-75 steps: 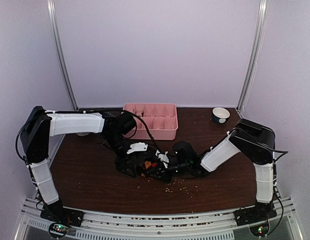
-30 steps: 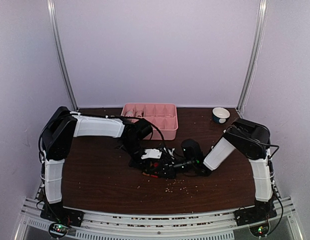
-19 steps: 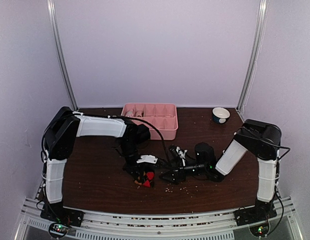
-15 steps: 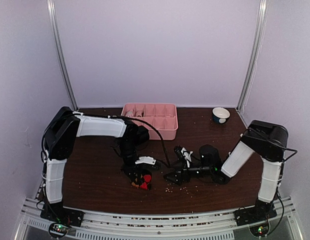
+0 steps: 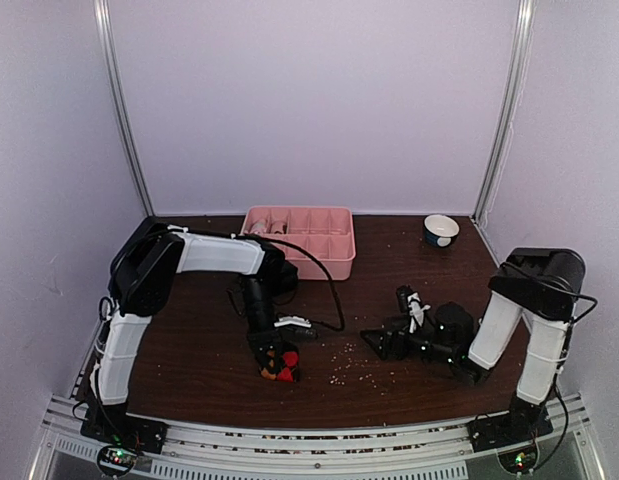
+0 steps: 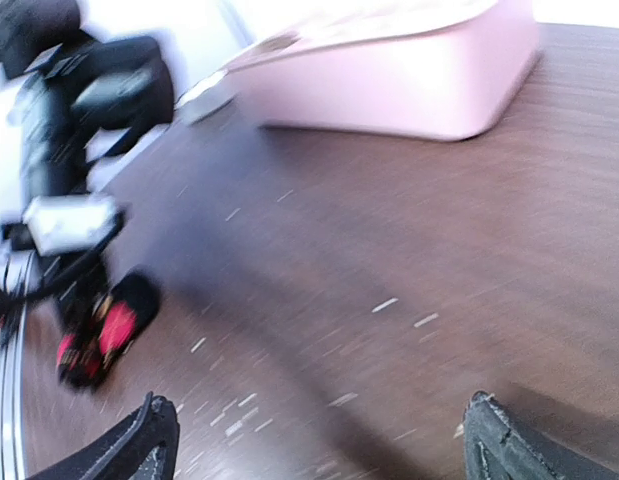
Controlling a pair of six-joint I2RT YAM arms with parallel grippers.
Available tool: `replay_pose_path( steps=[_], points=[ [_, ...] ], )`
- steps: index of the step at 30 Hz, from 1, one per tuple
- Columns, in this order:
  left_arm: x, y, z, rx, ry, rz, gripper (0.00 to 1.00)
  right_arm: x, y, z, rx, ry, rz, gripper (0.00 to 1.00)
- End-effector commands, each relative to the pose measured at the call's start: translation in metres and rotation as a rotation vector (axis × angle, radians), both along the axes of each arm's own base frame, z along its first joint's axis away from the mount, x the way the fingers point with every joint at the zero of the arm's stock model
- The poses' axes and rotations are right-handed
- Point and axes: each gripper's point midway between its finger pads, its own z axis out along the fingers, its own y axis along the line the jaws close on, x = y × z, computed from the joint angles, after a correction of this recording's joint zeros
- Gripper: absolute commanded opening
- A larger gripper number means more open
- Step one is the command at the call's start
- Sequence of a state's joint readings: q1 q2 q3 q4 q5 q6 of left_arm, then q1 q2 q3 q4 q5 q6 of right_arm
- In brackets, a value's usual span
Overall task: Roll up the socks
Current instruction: Roll the sock at the center of the board.
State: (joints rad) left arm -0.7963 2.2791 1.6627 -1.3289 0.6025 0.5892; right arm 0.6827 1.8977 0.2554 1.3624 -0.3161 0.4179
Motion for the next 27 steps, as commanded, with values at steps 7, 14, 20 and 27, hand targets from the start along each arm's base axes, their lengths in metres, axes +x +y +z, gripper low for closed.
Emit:
replay_pose_path(
  steps=[7,14,20,27],
  points=[
    [0.024,0.021,-0.064,0.196,-0.077,0.014,0.0,-0.07,0.033,-0.033,-0.309,-0.048,0.278,1.0],
    [0.044,0.03,-0.078,0.265,-0.194,-0.001,0.0,-0.082,0.071,-0.019,-0.427,-0.111,0.325,1.0],
    [0.05,0.031,-0.08,0.273,-0.228,-0.012,0.0,-0.085,0.09,-0.015,-0.744,-0.306,0.317,0.79],
    [0.05,0.02,-0.079,0.244,-0.184,-0.011,0.0,-0.112,0.145,0.0,-0.718,-0.453,0.538,0.69]
  ],
)
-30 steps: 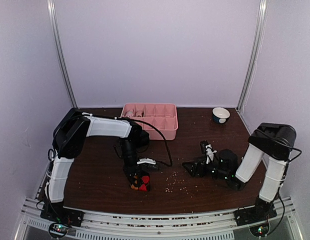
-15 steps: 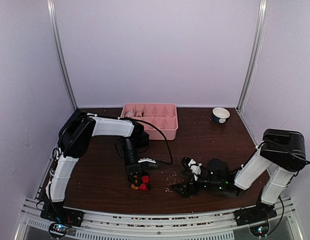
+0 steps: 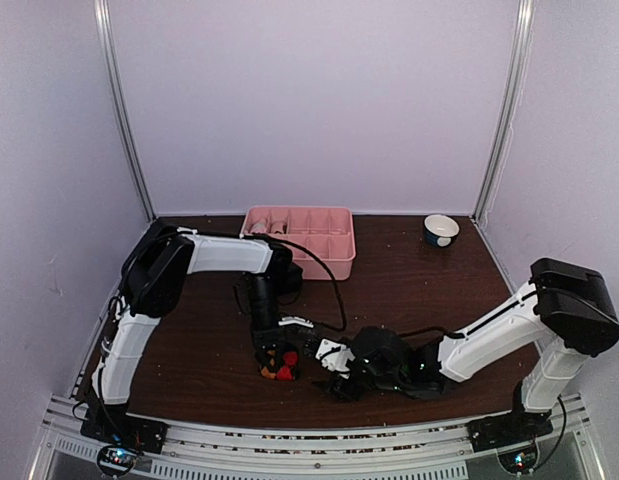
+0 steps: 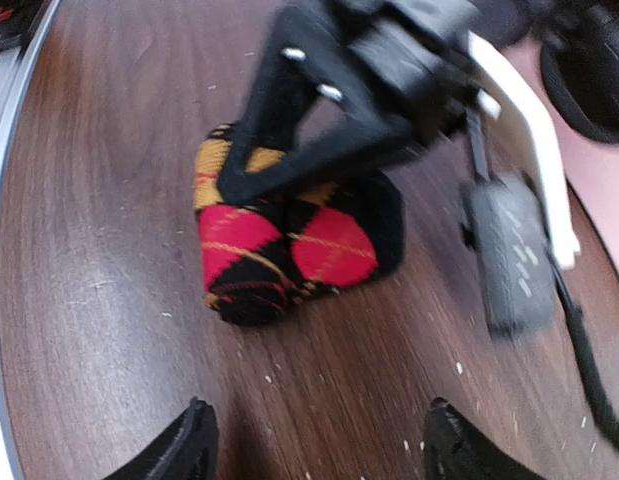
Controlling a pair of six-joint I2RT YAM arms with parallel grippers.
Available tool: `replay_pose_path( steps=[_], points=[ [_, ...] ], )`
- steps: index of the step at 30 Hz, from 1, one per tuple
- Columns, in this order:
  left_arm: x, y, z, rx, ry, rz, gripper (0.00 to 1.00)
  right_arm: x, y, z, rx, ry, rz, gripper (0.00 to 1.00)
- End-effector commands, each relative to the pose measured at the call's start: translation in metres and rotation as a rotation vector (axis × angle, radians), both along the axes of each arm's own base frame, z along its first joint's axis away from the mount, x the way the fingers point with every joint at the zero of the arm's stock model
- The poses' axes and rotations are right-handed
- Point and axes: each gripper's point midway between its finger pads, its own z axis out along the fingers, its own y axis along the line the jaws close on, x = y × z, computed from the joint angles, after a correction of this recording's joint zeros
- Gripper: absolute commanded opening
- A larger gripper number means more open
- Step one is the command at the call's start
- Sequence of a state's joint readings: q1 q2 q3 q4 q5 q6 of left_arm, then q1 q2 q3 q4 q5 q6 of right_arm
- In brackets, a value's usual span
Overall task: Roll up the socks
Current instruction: Roll the sock at the center of the board.
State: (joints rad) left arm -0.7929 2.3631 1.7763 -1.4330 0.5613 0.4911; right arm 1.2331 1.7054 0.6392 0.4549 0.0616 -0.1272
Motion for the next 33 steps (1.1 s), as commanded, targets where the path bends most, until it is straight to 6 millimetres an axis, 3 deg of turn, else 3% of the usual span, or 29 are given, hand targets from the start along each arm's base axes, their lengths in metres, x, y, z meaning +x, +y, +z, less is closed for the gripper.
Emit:
replay_pose_path(
  steps=[1,8,13,20,23,28,31,33],
  points=[
    [0.043,0.016,-0.074,0.106,-0.209,-0.092,0.0,-0.009,0.026,-0.003,-0.086,-0.081,0.144,0.66],
    [0.046,0.013,-0.075,0.109,-0.199,-0.103,0.0,-0.013,0.061,-0.003,-0.092,-0.107,0.262,0.56],
    [0.043,0.012,-0.075,0.103,-0.179,-0.109,0.0,-0.008,0.073,-0.013,-0.126,-0.107,0.279,0.5],
    [0.036,0.012,-0.075,0.081,-0.151,-0.104,0.0,0.006,0.073,-0.04,-0.165,-0.049,0.254,0.37],
    [0.037,0.011,-0.072,0.057,-0.166,-0.108,0.01,0.008,0.067,-0.052,-0.179,-0.005,0.239,0.27],
    [0.058,0.002,-0.041,-0.053,-0.294,-0.05,0.36,0.006,0.051,-0.07,-0.184,0.116,0.217,0.04],
    [0.083,0.002,-0.019,-0.117,-0.438,0.036,0.57,0.0,0.042,-0.081,-0.188,0.195,0.212,0.0],
    [0.095,0.006,-0.002,-0.168,-0.542,0.067,0.6,-0.002,0.038,-0.088,-0.185,0.259,0.202,0.0]
  ],
)
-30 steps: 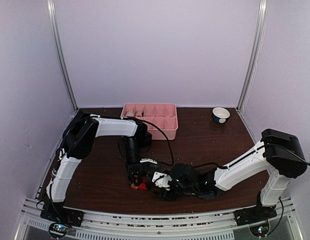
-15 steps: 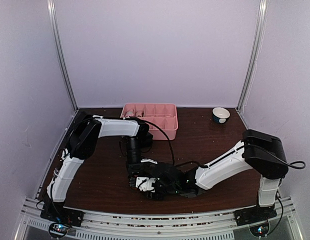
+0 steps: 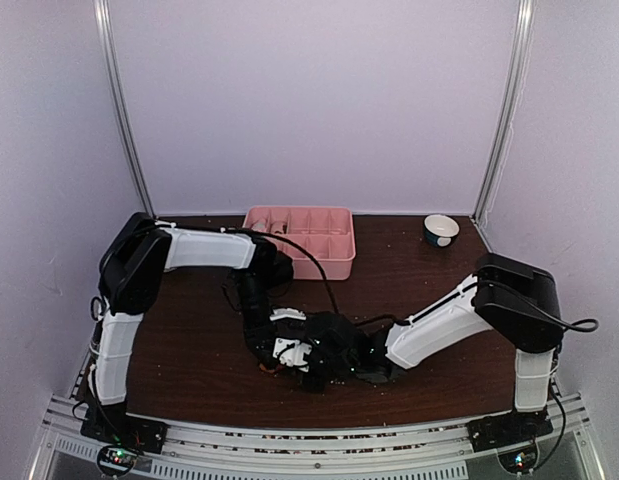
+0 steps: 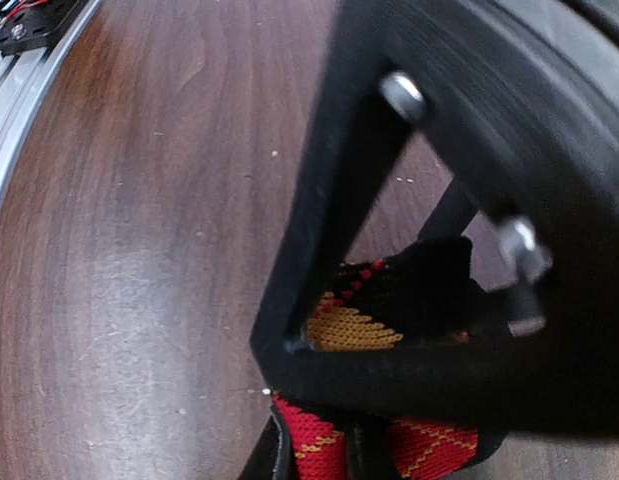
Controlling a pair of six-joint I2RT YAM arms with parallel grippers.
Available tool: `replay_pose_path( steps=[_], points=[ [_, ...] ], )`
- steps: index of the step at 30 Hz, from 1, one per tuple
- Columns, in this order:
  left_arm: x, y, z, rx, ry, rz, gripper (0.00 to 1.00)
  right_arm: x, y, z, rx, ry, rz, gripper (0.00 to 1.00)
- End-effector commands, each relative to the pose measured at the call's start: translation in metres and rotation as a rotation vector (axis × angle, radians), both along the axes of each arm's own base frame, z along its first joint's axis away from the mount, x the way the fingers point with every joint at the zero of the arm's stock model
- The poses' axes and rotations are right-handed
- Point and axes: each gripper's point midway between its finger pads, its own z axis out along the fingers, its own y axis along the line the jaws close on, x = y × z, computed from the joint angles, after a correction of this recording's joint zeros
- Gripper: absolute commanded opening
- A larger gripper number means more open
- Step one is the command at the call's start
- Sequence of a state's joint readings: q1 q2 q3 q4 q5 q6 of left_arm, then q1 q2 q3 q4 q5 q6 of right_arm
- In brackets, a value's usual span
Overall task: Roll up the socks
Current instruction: Roll the sock at the center of the board.
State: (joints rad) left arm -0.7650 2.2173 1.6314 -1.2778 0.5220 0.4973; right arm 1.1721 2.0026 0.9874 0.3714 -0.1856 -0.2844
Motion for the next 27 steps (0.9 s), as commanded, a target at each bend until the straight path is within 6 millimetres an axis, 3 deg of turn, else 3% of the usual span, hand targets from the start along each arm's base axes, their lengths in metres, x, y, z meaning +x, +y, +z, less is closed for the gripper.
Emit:
replay_pose_path(
  steps=[1,4,11,13,14,19,21,23,27],
  points=[
    [0.085,0.002,-0.005,-0.1,-0.445,0.075,0.6,-0.018,-0.045,-0.07,-0.173,0.25,-0.044,0.0],
    [0.086,0.013,0.01,-0.143,-0.545,0.08,0.6,-0.016,-0.05,-0.075,-0.135,0.406,-0.082,0.0],
    [0.065,0.002,0.046,-0.38,-0.609,0.036,0.61,-0.003,-0.062,-0.079,-0.014,0.672,-0.171,0.0],
    [0.06,-0.003,0.057,-0.436,-0.604,0.023,0.75,-0.001,-0.069,-0.09,-0.044,0.716,-0.201,0.0],
    [0.053,-0.004,0.059,-0.463,-0.587,-0.005,0.75,-0.002,-0.071,-0.095,-0.066,0.736,-0.212,0.0],
    [0.028,-0.014,0.053,-0.466,-0.567,-0.115,0.73,0.003,-0.082,-0.11,-0.092,0.811,-0.275,0.0],
    [0.02,-0.017,0.047,-0.465,-0.577,-0.166,0.64,0.005,-0.087,-0.118,-0.11,0.843,-0.305,0.0],
    [0.019,-0.018,0.038,-0.45,-0.6,-0.2,0.53,0.007,-0.089,-0.123,-0.111,0.877,-0.324,0.0],
    [0.02,-0.017,0.023,-0.422,-0.654,-0.25,0.52,0.009,-0.09,-0.125,-0.095,0.934,-0.353,0.0]
  ],
)
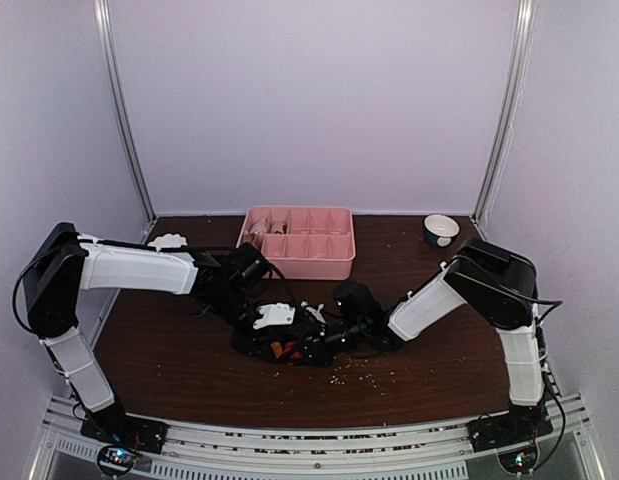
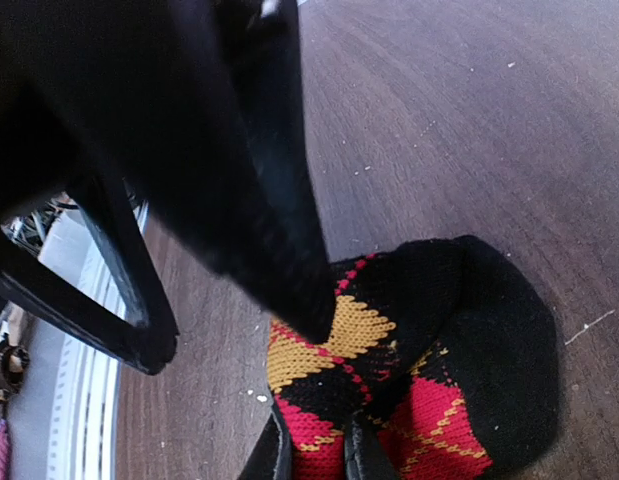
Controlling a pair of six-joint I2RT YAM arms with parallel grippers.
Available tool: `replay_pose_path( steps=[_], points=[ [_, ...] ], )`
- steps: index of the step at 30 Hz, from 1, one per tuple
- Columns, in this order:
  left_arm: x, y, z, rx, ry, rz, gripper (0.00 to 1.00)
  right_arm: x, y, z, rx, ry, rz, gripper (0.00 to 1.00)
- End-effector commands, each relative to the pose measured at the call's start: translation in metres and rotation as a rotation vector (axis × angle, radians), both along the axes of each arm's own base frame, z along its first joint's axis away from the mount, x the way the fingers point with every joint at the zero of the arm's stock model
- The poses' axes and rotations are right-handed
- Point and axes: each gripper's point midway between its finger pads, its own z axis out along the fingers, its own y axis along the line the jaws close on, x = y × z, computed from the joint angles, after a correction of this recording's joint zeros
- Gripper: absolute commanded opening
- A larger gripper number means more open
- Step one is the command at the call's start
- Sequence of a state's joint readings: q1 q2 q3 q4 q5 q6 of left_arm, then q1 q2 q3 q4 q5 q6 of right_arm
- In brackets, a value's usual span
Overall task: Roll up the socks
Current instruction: Roll the sock at the center of the board.
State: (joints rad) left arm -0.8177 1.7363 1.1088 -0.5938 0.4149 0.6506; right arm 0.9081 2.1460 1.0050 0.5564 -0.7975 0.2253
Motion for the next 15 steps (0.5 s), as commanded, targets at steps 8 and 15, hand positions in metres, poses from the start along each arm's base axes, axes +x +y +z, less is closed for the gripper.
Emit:
replay_pose_path(
  steps=[8,15],
  points=[
    [0.014,-0.005,-0.036,0.093,-0.116,-0.07,0.33,-0.019,-0.069,-0.115,-0.369,0.347,-0.156,0.0],
    [0.015,-0.006,-0.06,0.213,-0.041,-0.074,0.02,-0.014,-0.071,-0.103,-0.33,0.331,-0.185,0.21]
  ],
)
